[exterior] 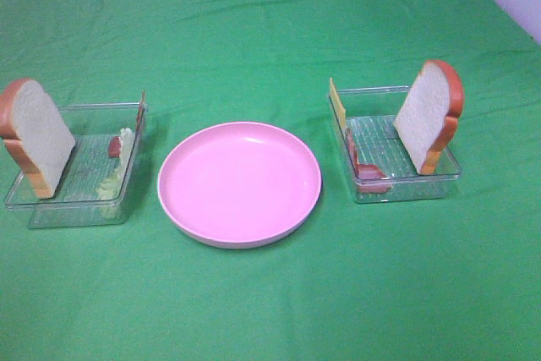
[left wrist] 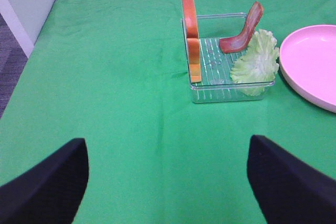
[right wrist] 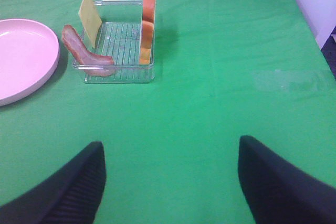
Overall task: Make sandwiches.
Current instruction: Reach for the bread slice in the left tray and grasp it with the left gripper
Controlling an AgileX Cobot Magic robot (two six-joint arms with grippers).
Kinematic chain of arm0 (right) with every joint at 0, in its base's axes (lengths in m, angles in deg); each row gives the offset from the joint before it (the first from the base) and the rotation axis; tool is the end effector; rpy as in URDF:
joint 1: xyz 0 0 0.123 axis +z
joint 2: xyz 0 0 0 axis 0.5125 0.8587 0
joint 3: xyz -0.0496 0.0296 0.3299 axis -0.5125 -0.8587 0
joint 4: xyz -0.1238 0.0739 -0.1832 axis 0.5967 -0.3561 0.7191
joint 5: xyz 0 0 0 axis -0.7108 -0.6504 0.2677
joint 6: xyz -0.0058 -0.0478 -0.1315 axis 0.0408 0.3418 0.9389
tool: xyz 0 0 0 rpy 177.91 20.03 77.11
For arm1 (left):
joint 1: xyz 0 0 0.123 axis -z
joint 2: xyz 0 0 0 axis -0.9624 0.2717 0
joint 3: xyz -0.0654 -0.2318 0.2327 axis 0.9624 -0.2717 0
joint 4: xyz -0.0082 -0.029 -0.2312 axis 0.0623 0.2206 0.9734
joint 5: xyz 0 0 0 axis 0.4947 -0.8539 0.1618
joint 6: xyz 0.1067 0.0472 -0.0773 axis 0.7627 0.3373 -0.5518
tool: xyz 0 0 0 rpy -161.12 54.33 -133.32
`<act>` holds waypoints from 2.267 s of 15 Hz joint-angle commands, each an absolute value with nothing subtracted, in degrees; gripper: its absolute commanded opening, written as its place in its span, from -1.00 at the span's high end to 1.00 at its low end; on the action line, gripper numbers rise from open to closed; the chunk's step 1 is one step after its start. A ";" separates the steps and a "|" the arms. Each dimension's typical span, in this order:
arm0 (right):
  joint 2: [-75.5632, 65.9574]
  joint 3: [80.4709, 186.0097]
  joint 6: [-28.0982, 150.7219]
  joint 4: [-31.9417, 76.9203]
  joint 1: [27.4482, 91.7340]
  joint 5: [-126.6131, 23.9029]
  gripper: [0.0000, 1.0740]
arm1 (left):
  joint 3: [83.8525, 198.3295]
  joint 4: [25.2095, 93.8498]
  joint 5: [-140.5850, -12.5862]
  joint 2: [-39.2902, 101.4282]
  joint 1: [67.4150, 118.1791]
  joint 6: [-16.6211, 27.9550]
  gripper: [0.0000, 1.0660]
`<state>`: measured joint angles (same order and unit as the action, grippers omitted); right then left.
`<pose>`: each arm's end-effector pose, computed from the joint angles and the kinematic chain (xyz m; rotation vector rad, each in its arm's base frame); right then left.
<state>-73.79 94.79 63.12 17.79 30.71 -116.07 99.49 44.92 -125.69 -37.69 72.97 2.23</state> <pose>-0.0306 0.0105 0.2478 -0.1161 2.0325 0.0306 -0.0282 -0.0006 0.2469 -0.0163 2.0296 0.0176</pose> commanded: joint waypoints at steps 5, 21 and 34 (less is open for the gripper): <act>-74.59 94.51 63.29 17.85 30.48 -115.38 -0.26 | 99.44 45.21 -125.23 -38.95 72.80 2.17 -0.48; -74.59 94.51 63.29 17.85 30.48 -115.38 -0.26 | 99.44 45.21 -125.23 -38.95 72.80 2.17 -0.48; -74.59 94.51 63.29 17.85 30.48 -115.38 -0.26 | 102.70 42.97 -118.07 -33.68 72.80 1.89 -0.48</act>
